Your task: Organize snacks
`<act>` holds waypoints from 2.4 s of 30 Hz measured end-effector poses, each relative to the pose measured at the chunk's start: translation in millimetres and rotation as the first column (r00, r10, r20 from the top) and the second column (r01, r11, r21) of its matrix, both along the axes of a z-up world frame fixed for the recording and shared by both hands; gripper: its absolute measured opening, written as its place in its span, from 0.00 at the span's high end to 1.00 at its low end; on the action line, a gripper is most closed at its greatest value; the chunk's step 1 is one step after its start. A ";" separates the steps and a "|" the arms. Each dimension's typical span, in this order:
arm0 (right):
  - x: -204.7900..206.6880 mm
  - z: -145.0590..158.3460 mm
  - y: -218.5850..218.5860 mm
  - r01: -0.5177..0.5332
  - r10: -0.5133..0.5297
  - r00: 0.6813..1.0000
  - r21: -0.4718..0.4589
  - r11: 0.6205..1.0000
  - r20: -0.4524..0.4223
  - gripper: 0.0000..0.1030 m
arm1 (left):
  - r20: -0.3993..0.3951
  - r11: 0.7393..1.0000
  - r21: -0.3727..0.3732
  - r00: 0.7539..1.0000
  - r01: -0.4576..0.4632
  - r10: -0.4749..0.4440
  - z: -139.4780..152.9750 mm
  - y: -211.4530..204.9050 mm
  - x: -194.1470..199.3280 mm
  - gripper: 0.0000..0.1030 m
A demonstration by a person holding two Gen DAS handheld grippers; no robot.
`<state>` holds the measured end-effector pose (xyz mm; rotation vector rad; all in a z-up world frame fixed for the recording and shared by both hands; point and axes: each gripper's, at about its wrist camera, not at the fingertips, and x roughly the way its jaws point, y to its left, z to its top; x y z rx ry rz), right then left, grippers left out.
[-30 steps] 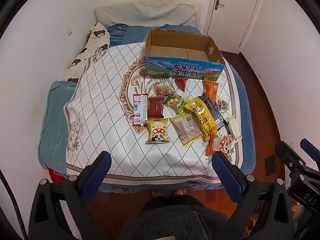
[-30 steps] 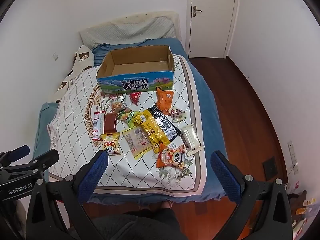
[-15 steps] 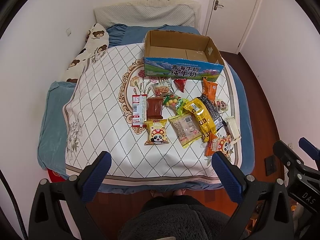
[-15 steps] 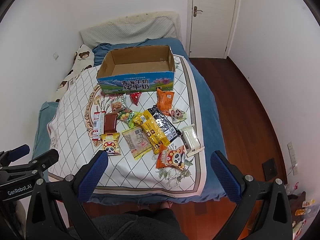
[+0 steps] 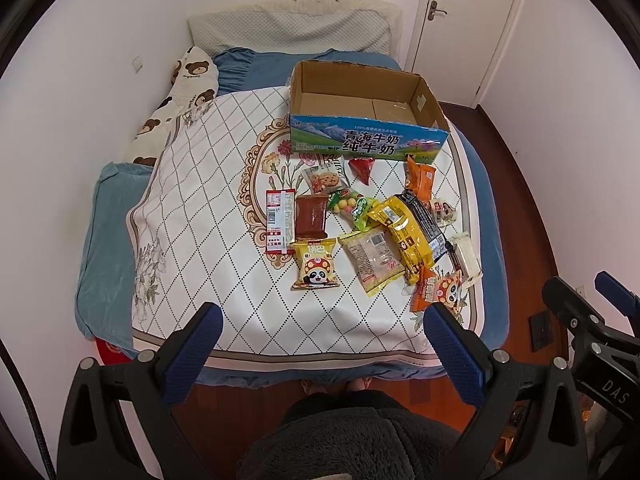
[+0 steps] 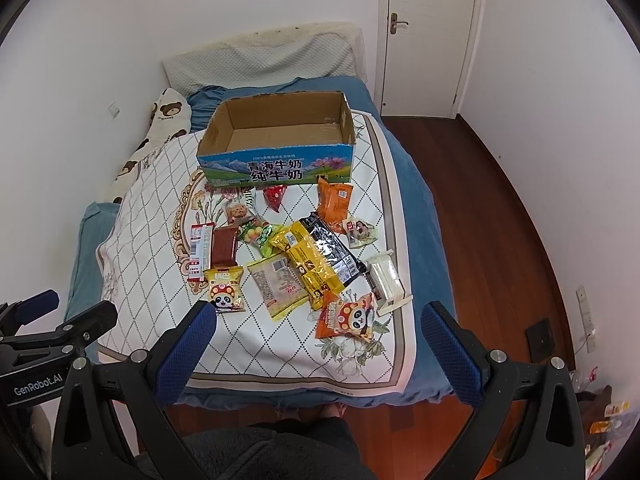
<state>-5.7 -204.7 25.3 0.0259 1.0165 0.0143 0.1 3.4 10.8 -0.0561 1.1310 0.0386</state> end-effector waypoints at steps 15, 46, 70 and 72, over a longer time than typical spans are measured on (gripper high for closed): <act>1.9 0.6 1.1 0.000 0.000 1.000 -0.002 1.000 0.001 0.00 | 0.004 1.000 -0.002 1.000 0.002 -0.002 1.4 2.4 -0.2 0.00; 1.3 6.8 5.1 -0.001 0.001 1.000 0.001 1.000 0.008 0.00 | 0.008 1.000 0.002 1.000 0.004 -0.004 4.9 1.6 3.8 0.00; 160.3 -166.3 -18.2 -0.095 0.090 0.974 -0.012 0.995 -0.208 0.00 | -0.399 0.934 -0.268 0.909 -0.238 0.117 -210.3 6.0 130.5 0.02; 178.2 -190.3 -20.1 -0.138 0.137 0.958 0.013 0.990 -0.254 0.00 | -0.443 0.924 -0.269 0.887 -0.271 0.131 -239.3 -6.9 147.2 0.03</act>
